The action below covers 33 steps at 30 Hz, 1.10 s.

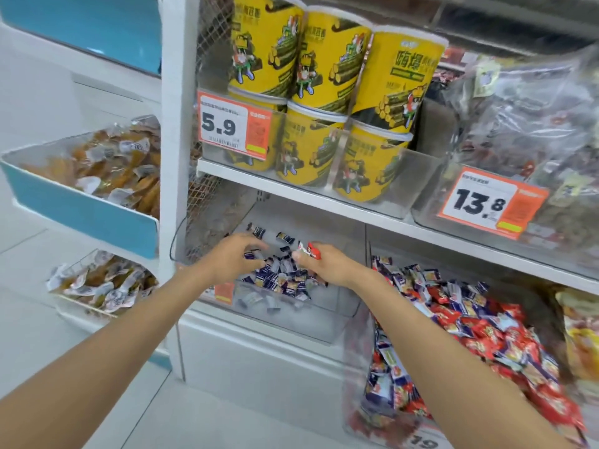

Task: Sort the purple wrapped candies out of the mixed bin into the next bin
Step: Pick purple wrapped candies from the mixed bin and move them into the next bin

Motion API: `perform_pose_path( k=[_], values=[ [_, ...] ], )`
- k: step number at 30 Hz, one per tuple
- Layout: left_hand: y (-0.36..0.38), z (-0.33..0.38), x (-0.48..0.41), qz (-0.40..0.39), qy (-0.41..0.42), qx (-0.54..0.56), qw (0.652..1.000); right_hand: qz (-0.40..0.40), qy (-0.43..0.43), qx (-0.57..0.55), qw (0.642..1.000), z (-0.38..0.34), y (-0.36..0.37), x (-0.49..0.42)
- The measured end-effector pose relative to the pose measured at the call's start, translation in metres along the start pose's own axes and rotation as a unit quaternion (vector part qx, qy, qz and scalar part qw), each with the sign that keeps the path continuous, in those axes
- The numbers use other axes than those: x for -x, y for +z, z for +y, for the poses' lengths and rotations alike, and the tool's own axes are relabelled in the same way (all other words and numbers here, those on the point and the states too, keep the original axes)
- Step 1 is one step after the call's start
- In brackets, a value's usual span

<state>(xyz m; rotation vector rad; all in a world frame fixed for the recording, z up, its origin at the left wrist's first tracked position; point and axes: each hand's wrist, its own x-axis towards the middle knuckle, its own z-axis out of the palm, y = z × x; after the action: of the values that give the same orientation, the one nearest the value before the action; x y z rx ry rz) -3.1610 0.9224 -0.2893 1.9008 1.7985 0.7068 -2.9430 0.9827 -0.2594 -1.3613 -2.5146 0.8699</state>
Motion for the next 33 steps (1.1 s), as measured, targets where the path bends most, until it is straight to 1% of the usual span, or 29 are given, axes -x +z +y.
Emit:
perform_pose_path(
  k=[3, 6, 8, 11, 13, 16, 18, 19, 21, 24, 27, 30, 33],
  values=[
    [0.000, 0.005, 0.008, 0.006, 0.001, 0.011, 1.000, 0.012, 0.030, -0.002, 0.999, -0.005, 0.002, 0.005],
    [-0.002, 0.005, 0.012, 0.012, -0.004, 0.013, 1.000, -0.002, 0.051, 0.011, 0.999, -0.006, 0.002, 0.003],
    [-0.003, 0.006, 0.013, 0.017, -0.004, 0.016, 1.000, -0.009, 0.060, -0.020, 0.998, -0.005, 0.001, 0.000],
    [-0.003, 0.008, 0.012, 0.018, 0.002, 0.024, 1.000, 0.000, 0.076, -0.109, 0.991, -0.001, 0.001, -0.001],
    [-0.001, 0.008, 0.010, 0.014, 0.004, 0.024, 1.000, -0.018, 0.063, -0.111, 0.992, 0.006, -0.003, -0.001],
    [0.003, 0.003, 0.007, 0.010, -0.003, 0.006, 1.000, -0.059, 0.056, -0.016, 0.997, 0.014, -0.009, 0.001],
    [0.005, -0.004, 0.006, 0.010, -0.011, -0.014, 1.000, -0.100, 0.049, 0.012, 0.994, 0.017, -0.010, -0.001],
    [0.005, -0.006, 0.005, 0.010, -0.012, -0.028, 0.999, -0.128, 0.052, 0.008, 0.990, 0.015, -0.010, -0.002],
    [0.007, -0.012, 0.004, 0.010, -0.014, -0.057, 0.998, -0.185, 0.058, 0.005, 0.981, 0.008, -0.005, -0.007],
    [0.010, -0.016, 0.002, 0.000, -0.018, -0.104, 0.994, -0.275, 0.043, 0.042, 0.960, -0.002, 0.009, -0.021],
    [0.011, -0.020, 0.000, -0.005, -0.019, -0.115, 0.993, -0.341, 0.030, 0.077, 0.936, -0.003, 0.020, -0.034],
    [0.014, -0.022, -0.001, 0.000, -0.011, -0.112, 0.994, -0.410, 0.051, 0.032, 0.910, 0.000, 0.028, -0.041],
    [0.014, -0.024, -0.002, 0.004, -0.007, -0.094, 0.996, -0.434, 0.107, -0.024, 0.894, 0.007, 0.038, -0.045]
  ],
)
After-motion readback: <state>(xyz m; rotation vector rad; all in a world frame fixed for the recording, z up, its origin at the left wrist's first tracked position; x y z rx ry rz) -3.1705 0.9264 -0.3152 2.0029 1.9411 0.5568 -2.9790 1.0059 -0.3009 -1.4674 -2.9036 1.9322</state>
